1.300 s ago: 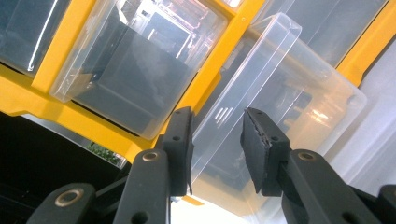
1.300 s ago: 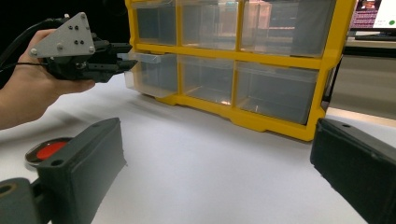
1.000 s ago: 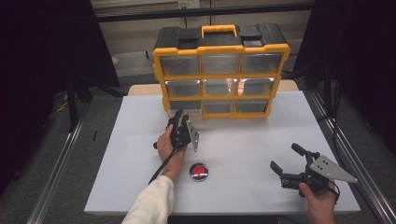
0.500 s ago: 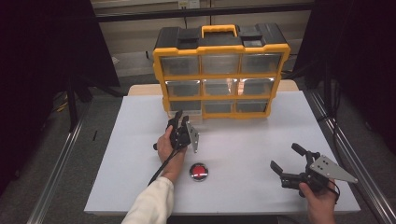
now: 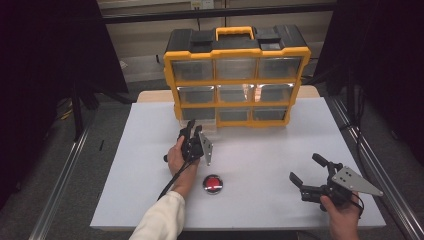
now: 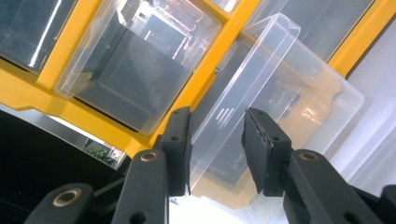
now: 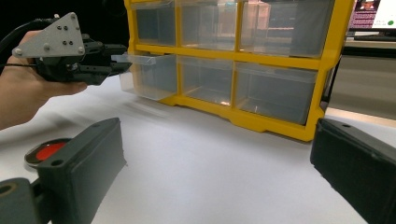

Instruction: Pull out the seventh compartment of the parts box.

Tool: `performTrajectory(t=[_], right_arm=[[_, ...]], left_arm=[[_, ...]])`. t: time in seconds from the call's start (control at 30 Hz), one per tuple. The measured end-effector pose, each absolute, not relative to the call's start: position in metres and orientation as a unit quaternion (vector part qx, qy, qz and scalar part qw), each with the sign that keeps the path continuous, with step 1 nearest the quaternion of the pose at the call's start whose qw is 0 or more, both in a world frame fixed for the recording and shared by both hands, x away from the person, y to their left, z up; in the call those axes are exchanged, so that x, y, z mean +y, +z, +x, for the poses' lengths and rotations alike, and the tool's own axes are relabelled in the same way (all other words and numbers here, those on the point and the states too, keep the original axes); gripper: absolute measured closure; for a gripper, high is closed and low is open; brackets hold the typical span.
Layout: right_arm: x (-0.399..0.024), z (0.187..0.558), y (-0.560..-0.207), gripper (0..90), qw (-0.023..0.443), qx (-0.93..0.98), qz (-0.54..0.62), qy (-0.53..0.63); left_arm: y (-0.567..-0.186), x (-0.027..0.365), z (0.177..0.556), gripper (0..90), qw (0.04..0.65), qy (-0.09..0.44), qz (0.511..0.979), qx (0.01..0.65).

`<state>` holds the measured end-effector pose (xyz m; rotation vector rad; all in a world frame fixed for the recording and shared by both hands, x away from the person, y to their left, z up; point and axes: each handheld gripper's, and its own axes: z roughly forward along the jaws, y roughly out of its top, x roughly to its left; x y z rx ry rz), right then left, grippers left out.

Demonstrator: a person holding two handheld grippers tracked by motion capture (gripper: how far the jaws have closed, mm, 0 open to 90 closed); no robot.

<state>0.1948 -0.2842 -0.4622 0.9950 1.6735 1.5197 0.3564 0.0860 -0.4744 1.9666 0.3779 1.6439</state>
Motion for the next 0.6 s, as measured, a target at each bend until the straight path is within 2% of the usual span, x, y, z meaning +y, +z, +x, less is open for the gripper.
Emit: performTrajectory(t=[0.6], right_arm=[[-0.2837, 0.1949, -0.4622, 2.3, 0.33, 0.637, 0.381, 0.583]], left_arm=[[-0.474, 0.0881, 0.3516, 62.8, 0.275, 0.607, 0.733, 0.134]])
